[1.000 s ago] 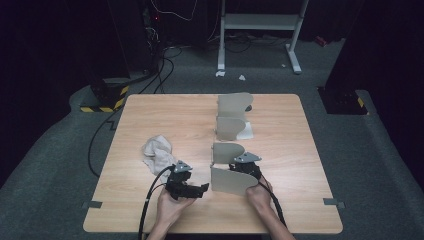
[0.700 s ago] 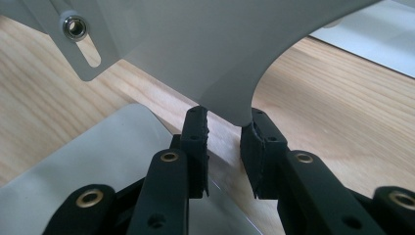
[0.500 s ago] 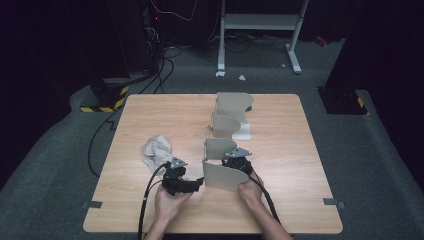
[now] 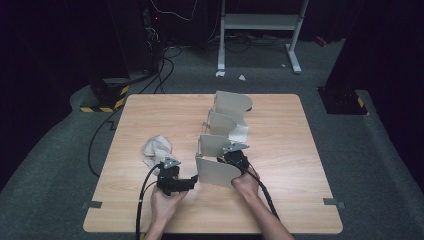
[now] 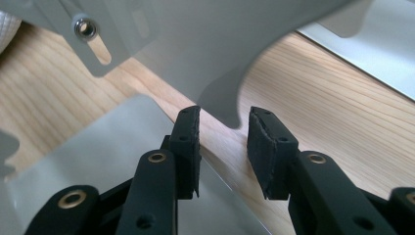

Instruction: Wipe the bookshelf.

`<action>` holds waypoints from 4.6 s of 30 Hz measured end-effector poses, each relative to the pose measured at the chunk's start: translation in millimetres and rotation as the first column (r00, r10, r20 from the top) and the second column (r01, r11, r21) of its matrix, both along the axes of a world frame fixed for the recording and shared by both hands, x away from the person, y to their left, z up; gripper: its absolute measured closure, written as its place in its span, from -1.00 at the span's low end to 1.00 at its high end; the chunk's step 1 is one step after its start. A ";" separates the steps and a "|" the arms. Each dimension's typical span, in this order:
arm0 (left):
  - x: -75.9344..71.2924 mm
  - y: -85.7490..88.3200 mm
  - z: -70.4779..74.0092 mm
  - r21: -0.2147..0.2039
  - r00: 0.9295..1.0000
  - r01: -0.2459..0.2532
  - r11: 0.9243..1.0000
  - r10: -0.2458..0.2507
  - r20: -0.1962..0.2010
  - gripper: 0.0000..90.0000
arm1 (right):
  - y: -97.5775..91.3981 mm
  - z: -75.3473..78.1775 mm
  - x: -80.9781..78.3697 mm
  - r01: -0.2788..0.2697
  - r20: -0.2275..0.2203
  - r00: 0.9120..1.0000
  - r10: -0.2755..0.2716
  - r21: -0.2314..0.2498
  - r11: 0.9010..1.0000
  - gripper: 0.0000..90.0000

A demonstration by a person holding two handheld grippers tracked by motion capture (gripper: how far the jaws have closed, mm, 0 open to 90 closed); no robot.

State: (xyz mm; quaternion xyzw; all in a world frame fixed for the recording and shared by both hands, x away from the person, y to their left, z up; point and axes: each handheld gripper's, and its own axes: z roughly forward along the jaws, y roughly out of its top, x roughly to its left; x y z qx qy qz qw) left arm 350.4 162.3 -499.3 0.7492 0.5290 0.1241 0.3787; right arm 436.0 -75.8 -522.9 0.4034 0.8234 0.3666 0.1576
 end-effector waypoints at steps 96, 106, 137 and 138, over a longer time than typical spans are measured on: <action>36.1 25.1 19.3 0.011 0.995 -0.098 0.995 0.098 0.018 -0.58 | 19.5 63.4 36.6 -0.147 -0.018 0.989 0.148 0.034 0.989 0.50; 32.4 15.0 31.9 -0.001 0.995 -0.086 0.996 0.086 0.044 -0.58 | -41.1 67.6 50.1 -0.033 -0.003 0.999 0.033 0.034 0.999 0.48; 31.7 8.6 49.2 0.021 0.996 -0.070 0.997 0.068 0.053 -0.62 | -76.3 117.9 130.3 0.153 0.072 0.986 -0.150 -0.035 0.988 0.25; 31.7 8.5 49.2 0.022 0.996 -0.068 0.997 0.066 0.053 -0.62 | -76.3 117.9 130.3 0.153 0.072 0.986 -0.150 -0.035 0.988 0.25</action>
